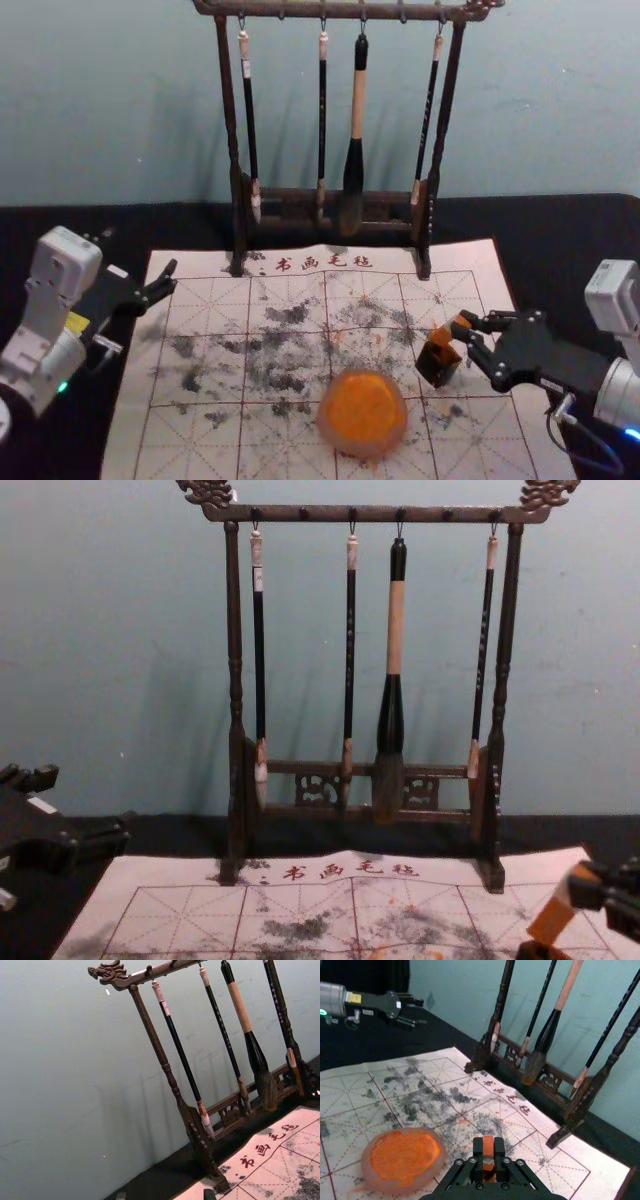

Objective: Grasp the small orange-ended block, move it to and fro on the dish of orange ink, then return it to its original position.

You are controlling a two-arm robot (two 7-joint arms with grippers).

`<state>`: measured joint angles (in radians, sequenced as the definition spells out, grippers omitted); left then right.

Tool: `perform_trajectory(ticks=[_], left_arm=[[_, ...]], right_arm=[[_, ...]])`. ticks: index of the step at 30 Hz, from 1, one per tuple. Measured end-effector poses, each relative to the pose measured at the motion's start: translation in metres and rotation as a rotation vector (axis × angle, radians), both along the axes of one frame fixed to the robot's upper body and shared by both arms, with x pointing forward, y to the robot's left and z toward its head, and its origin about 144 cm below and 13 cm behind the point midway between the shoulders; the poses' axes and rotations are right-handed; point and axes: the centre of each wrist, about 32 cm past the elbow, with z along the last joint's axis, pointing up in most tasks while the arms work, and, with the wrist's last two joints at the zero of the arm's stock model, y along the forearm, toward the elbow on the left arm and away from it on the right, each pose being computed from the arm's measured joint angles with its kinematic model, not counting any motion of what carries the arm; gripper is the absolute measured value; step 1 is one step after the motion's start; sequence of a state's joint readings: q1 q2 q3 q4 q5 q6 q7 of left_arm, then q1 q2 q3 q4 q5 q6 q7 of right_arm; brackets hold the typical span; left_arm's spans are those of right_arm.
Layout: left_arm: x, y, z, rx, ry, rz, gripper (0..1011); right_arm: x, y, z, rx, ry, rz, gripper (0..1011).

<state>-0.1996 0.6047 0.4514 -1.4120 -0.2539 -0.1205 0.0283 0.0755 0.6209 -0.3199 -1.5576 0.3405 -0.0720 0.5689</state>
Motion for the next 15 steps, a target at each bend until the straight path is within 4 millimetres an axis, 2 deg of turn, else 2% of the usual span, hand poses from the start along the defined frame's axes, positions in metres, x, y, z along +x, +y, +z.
perform_trajectory(ticks=[15], left_arm=[[0.0,0.0,0.0,0.0,0.0,0.0,1001]], right_arm=[[0.009,0.009,0.025,0.002,0.068,0.031,86]])
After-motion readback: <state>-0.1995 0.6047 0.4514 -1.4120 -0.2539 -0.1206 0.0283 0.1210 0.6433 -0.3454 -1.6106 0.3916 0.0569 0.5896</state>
